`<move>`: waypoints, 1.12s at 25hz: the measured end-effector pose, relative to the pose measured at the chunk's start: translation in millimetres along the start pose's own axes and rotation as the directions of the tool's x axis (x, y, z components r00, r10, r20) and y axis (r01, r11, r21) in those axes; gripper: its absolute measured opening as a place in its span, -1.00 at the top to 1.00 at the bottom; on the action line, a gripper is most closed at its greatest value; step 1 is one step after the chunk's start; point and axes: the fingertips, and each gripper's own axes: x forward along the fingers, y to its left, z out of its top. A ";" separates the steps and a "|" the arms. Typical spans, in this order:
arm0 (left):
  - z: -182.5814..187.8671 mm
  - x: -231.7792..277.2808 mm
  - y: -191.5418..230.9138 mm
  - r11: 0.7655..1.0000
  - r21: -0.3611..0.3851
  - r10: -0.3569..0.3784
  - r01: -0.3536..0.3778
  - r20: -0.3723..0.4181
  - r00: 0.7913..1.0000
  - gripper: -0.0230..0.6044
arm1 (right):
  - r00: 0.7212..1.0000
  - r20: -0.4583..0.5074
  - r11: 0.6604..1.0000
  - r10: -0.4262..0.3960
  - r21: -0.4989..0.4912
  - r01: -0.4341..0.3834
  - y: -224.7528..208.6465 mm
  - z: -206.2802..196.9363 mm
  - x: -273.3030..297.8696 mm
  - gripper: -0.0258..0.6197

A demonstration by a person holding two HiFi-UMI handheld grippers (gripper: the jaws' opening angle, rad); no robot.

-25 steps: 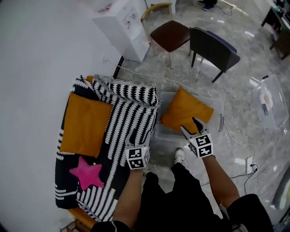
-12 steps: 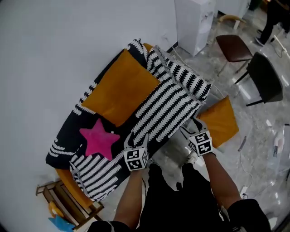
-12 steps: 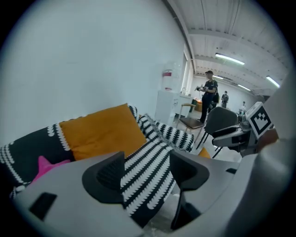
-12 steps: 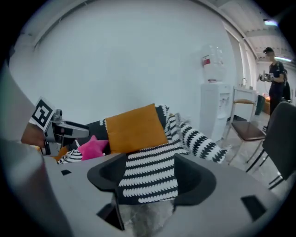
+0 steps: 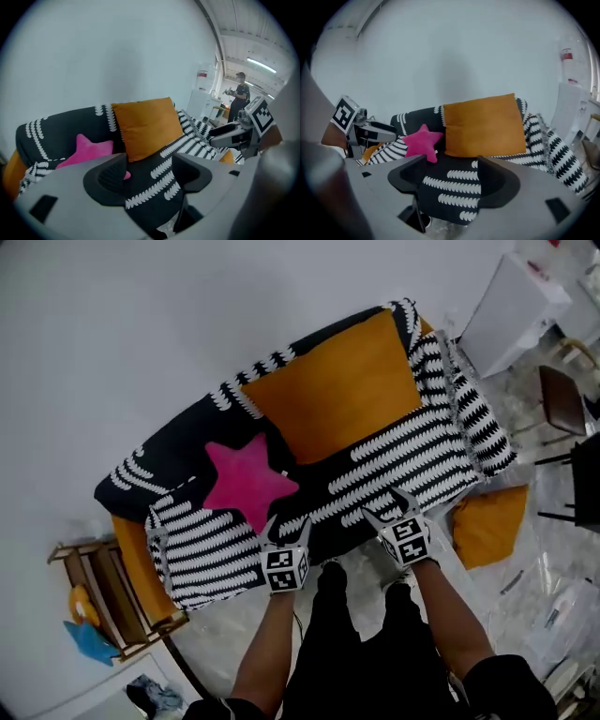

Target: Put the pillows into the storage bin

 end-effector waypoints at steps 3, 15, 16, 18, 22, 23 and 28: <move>-18.3 -0.7 49.4 0.998 -0.049 0.044 -0.045 -0.012 0.999 -0.07 | 0.996 -0.049 0.996 0.069 -0.056 -0.071 44.7 6.8 50.2 -0.21; -111.4 36.1 195.5 0.982 -0.142 0.109 -0.124 -0.109 0.988 -0.07 | 0.933 -0.249 0.916 0.260 -0.241 -0.320 178.0 -3.0 234.7 -0.31; -118.0 42.8 203.5 0.984 -0.131 0.105 -0.120 -0.118 0.987 -0.07 | 0.927 -0.264 0.907 0.268 -0.254 -0.334 185.2 -6.2 250.8 -0.31; -132.2 56.9 216.8 0.984 -0.132 0.105 -0.123 -0.139 0.985 -0.07 | 0.915 -0.293 0.886 0.277 -0.290 -0.361 196.2 -13.2 279.7 -0.36; -165.8 88.2 231.4 0.971 -0.170 0.134 -0.165 -0.182 0.974 -0.10 | 0.888 -0.366 0.843 0.278 -0.350 -0.408 204.9 -34.4 329.2 -0.39; -173.5 95.8 235.9 0.969 -0.167 0.147 -0.181 -0.194 0.970 -0.10 | 0.886 -0.378 0.835 0.270 -0.367 -0.411 204.7 -39.6 343.4 -0.41; -207.0 122.7 259.9 0.974 -0.098 0.172 -0.203 -0.257 0.951 -0.14 | 0.870 -0.411 0.825 0.271 -0.367 -0.430 217.6 -46.0 391.7 -0.47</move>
